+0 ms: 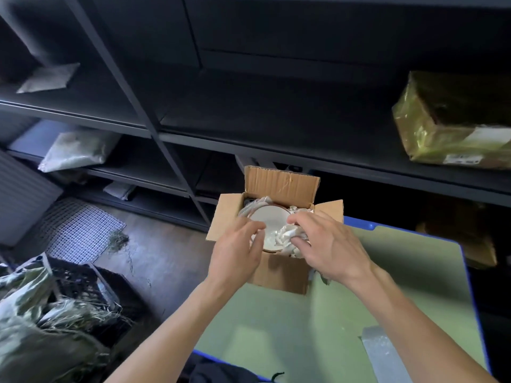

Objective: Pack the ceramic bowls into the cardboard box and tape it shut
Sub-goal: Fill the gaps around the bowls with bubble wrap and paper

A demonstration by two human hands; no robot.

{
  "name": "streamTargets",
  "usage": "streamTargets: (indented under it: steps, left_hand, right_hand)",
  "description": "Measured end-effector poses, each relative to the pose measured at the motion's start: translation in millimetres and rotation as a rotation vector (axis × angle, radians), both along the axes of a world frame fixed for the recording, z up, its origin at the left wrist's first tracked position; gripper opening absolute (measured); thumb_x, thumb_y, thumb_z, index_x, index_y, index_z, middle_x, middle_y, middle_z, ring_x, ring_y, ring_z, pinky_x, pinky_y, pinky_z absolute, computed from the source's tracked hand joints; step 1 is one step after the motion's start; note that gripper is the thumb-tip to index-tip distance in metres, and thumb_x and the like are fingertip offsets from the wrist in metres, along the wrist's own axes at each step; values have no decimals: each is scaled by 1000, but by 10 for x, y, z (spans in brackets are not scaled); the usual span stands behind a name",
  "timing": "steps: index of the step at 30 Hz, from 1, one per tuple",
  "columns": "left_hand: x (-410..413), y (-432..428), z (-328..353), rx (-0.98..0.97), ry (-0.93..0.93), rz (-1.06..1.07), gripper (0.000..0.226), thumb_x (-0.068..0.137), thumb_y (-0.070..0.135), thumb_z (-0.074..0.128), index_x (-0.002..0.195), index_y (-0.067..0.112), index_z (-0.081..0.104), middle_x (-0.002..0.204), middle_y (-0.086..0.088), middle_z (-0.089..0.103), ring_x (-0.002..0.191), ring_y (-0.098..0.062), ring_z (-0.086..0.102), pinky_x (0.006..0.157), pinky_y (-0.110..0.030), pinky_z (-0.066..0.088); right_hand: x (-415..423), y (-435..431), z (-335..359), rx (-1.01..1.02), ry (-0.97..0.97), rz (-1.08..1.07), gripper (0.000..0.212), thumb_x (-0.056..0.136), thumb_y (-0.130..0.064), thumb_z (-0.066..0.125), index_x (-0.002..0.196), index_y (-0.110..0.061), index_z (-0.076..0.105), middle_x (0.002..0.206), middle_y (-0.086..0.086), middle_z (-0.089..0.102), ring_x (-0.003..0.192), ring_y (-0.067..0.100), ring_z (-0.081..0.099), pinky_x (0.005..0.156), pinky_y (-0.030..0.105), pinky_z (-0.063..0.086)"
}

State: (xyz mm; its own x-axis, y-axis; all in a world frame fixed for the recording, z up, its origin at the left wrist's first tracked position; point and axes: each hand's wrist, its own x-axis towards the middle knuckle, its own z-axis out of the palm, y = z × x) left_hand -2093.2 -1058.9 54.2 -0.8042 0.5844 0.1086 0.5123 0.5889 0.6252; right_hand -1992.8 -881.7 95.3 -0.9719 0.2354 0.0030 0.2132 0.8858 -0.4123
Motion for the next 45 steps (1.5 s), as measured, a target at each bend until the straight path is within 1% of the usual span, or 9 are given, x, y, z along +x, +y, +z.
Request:
streamTargets:
  steps: [4,9,13,18,22,28,33,39,45]
  left_hand:
    - [-360,15,-123,-180,98,47,31,97,30,53,125,25,63,96,8,42,88,-13,46,66,-28,40]
    - [-706,225,-219,-262,272,8,8,89,22,64,91,15,62,88,1,42,80,-19,47,59,-25,39]
    - [-783,304,-264,-259,363,-30,23,79,12,76,65,18,59,77,-1,47,67,-19,47,49,-32,46]
    - [-722,203,-436,-145,294,-18,16,95,12,58,87,16,71,94,3,48,90,-20,44,66,-27,43]
    - [-629,87,-425,-102,309,-47,27,93,7,56,114,16,70,104,0,50,90,-22,44,70,-32,46]
    - [-632,27,-428,-150,231,59,13,94,17,57,89,16,70,89,2,43,81,-16,41,51,-29,44]
    - [-692,111,-383,-161,138,111,15,94,22,57,84,16,67,84,6,43,78,-17,46,50,-33,44]
    - [-715,117,-348,-145,220,5,14,94,14,55,84,13,65,90,3,48,87,-18,49,51,-26,41]
    - [-777,129,-336,-176,356,-145,10,90,9,61,95,17,66,100,4,61,85,-20,49,63,-30,50]
  right_hand:
    - [-152,-3,-167,34,-35,-20,23,94,-29,57,117,-29,57,119,-15,60,120,11,46,78,35,49]
    - [-375,4,-301,33,12,-78,22,91,-25,63,112,-29,64,109,-11,55,106,13,45,73,33,47]
    - [-574,52,-346,32,60,-134,20,91,-24,65,110,-29,66,102,-11,55,101,13,45,75,32,47]
    - [-891,60,-365,72,104,-127,20,93,-27,63,113,-28,65,107,-14,59,103,12,46,75,31,47]
    - [-1191,-14,-419,83,132,-80,20,92,-24,64,112,-27,66,105,-10,52,104,13,47,67,33,50]
    - [-1422,-159,-586,181,111,123,12,91,-13,64,102,-19,67,100,-7,55,98,16,49,64,35,55]
    - [-1421,-72,-758,156,193,209,18,87,-7,66,101,-18,69,95,-5,62,93,19,51,65,37,56]
    - [-1429,-18,-812,198,222,307,28,80,7,64,99,-14,68,93,1,63,90,22,56,61,36,57]
    - [-1273,-43,-788,262,285,276,19,93,-5,51,103,-11,65,99,3,61,87,20,60,59,32,57]
